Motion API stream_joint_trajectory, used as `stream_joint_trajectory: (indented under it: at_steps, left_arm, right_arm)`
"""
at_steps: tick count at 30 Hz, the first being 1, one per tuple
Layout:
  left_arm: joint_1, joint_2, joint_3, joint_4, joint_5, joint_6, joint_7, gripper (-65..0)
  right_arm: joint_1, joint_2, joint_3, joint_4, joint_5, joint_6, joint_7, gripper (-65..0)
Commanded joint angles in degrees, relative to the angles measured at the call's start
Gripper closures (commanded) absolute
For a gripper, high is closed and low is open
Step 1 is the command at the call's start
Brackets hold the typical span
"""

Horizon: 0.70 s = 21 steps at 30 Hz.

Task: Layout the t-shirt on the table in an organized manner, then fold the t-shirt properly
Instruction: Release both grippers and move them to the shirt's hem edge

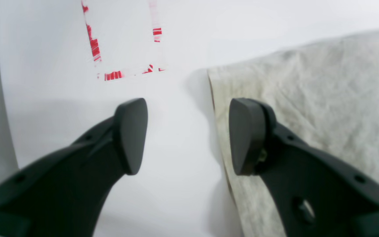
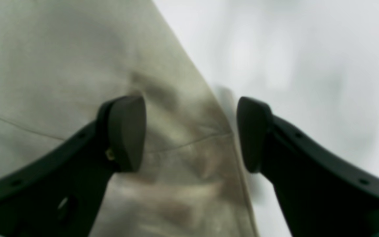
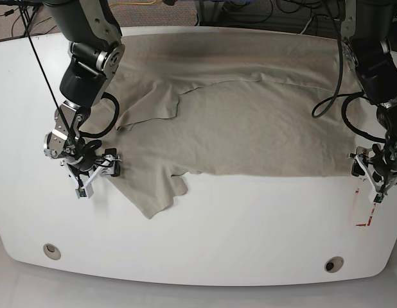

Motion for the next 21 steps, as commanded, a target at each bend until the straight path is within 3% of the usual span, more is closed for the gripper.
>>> stream_joint_trajectory:
  at_steps: [1, 5, 10, 13, 21]
  left_arm:
    - [-1.7, -1.1, -0.1, 0.9, -0.4, 0.1, -1.0, -36.7]
    - [-1.7, -1.1, -0.1, 0.8, -0.4, 0.1, -2.6, -36.7]
    - [-2.0, -1.1, -0.1, -1.8, -0.6, 0.1, -4.7, -36.9]
    - [-4.0, -1.0, 0.5, -4.9, -0.6, 0.1, -6.2, -37.1]
    - [-8.4, -1.0, 2.3, -15.9, -0.6, 0.1, -9.7, -37.2]
  right_arm:
    - [1.7, -0.7, -0.2, 0.8, 0.7, 0.1, 1.3, -41.5]
    - [1.6, -0.8, -0.2, 0.7, 0.7, 0.1, 1.3, -36.6]
    - [1.6, -0.8, -0.2, 0.6, 0.7, 0.1, 1.4, -15.5]
    - [1.6, -0.6, -0.2, 0.6, 0.7, 0.1, 1.4, -7.3]
    - [1.4, -0.7, -0.2, 0.6, 0.6, 0.1, 1.4, -7.6]
